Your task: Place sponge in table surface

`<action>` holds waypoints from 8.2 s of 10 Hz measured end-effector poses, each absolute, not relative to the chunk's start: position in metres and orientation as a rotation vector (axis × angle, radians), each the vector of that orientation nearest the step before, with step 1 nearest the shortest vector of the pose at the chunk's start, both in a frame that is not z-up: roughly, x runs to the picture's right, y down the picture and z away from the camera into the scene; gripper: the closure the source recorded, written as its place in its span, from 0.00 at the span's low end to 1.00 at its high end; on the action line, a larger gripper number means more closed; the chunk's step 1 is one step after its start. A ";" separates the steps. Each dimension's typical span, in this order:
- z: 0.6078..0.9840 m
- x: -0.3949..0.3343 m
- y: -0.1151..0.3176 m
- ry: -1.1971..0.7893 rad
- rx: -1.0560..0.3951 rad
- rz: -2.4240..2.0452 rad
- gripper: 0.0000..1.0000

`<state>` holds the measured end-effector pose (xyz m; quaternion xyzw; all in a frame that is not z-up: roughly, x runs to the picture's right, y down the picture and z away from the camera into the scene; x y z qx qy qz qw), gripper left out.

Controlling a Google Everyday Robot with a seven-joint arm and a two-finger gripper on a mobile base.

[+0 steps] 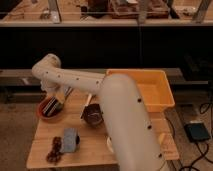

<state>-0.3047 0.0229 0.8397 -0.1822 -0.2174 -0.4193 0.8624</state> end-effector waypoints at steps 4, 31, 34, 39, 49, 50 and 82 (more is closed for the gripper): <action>0.840 -0.305 0.023 -0.456 -0.382 -0.879 0.20; 0.761 -0.304 0.071 -0.525 -0.417 -1.153 0.20; 0.702 -0.277 0.116 -0.543 -0.467 -1.193 0.20; 0.673 -0.247 0.130 -0.525 -0.475 -1.166 0.20; 0.677 -0.167 0.142 -0.679 -0.496 -1.448 0.20; 0.687 -0.167 0.156 -0.698 -0.520 -1.466 0.20; 0.661 -0.186 0.087 -0.530 -0.522 -1.268 0.49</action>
